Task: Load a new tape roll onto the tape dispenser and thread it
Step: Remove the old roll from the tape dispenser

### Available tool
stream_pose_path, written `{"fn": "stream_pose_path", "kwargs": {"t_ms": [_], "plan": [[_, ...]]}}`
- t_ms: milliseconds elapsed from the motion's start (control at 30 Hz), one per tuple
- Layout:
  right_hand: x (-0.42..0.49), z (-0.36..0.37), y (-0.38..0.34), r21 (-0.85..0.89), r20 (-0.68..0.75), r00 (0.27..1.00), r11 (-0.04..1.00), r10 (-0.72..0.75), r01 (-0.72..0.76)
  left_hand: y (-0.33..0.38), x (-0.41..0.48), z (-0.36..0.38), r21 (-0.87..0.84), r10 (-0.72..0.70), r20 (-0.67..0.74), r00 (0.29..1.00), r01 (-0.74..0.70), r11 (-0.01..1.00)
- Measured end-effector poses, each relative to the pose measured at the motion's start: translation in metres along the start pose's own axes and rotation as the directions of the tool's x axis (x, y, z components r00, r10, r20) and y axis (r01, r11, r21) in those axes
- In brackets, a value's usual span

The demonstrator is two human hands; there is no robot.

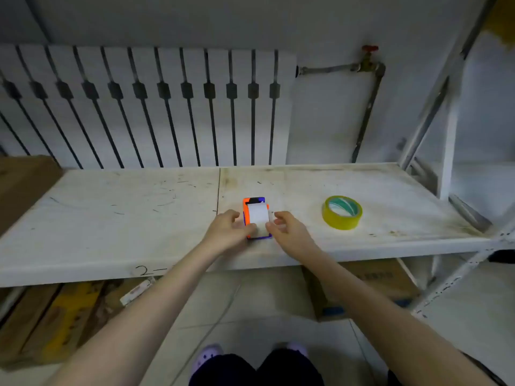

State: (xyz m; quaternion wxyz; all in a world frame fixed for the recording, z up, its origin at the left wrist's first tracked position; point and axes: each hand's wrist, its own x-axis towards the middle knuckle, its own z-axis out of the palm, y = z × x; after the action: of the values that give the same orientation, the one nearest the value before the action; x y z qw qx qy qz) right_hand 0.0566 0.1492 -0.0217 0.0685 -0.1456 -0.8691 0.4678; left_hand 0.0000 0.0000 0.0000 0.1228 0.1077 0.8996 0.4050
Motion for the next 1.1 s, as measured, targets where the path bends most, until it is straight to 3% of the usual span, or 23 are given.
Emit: {"fn": "stream_pose_path", "kwargs": {"t_ms": [200,433,733,800,933,1100], "plan": [[0.031,0.016,0.012,0.174,-0.083,0.996,0.985,0.029,-0.015,0.002,0.029,0.014,-0.336,-0.021,-0.036,0.999,0.008,0.942],[0.035,0.012,0.014,0.184,-0.003,0.998,0.981,-0.061,0.060,0.005,0.030,0.012,-0.402,-0.031,-0.019,0.999,0.021,0.915],[0.009,0.011,0.020,0.194,0.047,0.991,0.975,-0.123,0.112,0.010,0.013,0.001,-0.612,-0.109,0.044,0.993,0.113,0.782],[0.003,0.010,0.022,0.144,0.050,0.983,0.975,-0.176,0.167,0.016,0.011,-0.005,-0.675,-0.142,0.061,0.988,0.146,0.724],[-0.007,0.005,0.021,0.100,-0.149,0.933,0.933,-0.328,0.344,0.032,0.007,-0.019,-0.806,-0.204,0.136,0.970,0.228,0.547],[-0.019,-0.001,0.027,-0.045,-0.202,0.822,0.843,-0.533,0.535,0.047,-0.002,-0.033,-0.831,-0.211,0.151,0.966,0.240,0.502]]}}
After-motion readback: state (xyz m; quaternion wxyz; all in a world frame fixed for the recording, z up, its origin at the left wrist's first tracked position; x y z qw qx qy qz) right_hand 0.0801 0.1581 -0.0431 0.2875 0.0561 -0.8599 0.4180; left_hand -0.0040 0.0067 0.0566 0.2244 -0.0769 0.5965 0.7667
